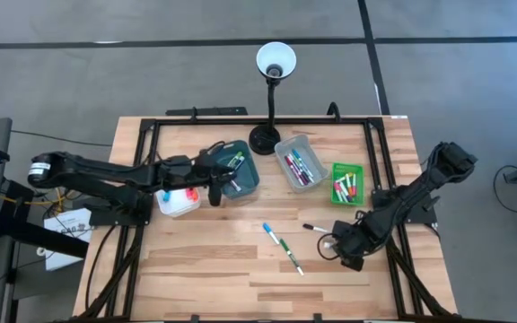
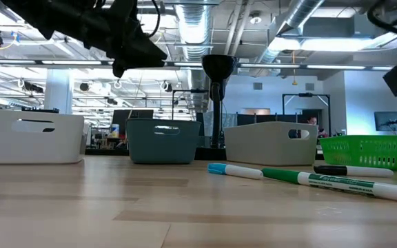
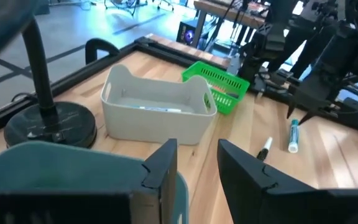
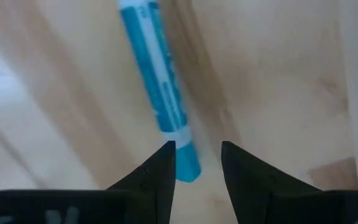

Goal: Pick & Place Markers
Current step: Put the blue big marker pen into the blue bin

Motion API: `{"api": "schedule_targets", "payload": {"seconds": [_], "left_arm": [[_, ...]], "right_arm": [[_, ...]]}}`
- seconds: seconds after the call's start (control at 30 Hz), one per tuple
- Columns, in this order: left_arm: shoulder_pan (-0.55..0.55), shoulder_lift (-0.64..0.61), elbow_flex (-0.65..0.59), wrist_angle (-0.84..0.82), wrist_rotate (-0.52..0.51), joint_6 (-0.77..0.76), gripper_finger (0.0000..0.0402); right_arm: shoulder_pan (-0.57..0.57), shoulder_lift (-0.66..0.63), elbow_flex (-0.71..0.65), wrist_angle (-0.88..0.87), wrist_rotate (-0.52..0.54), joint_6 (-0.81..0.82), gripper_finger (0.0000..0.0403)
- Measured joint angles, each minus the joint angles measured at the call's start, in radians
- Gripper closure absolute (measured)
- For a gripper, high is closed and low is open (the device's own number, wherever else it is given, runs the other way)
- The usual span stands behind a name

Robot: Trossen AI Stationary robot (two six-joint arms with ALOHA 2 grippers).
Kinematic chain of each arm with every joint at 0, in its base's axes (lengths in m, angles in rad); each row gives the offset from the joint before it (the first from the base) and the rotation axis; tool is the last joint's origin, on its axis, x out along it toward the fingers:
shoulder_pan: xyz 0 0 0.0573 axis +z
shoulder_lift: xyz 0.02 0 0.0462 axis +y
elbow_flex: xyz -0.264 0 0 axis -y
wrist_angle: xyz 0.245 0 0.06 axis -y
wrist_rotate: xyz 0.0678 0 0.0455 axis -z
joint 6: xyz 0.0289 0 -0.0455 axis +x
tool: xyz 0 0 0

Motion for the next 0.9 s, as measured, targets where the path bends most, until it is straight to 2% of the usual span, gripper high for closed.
{"api": "schedule_targets", "payload": {"seconds": [0.27,0.5,0.6,0.73,0.83,0.9], "left_arm": [[0.001,0.035,-0.001,0.004,0.001,-0.003,0.0291],[0.001,0.035,-0.001,0.002,0.001,-0.003,0.0291],[0.0,0.035,-0.001,0.002,0.001,-0.004,0.0291],[-0.006,0.036,-0.001,0.002,0.011,-0.043,0.0291],[-0.035,0.046,0.0,-0.001,0.061,-0.064,0.0291],[-0.075,0.068,0.0,0.021,0.113,-0.064,0.0291]], "right_arm": [[-0.016,-0.004,-0.127,0.236,-0.005,0.002,0.0285],[-0.015,-0.005,-0.148,0.234,0.022,-0.007,0.0287],[-0.015,-0.005,-0.149,0.238,0.029,-0.008,0.0308],[-0.015,-0.007,-0.151,0.258,0.033,-0.007,0.0359],[-0.013,-0.001,-0.125,0.282,0.086,-0.001,0.0358],[-0.018,0.008,-0.09,0.35,0.176,-0.006,0.0358]]}}
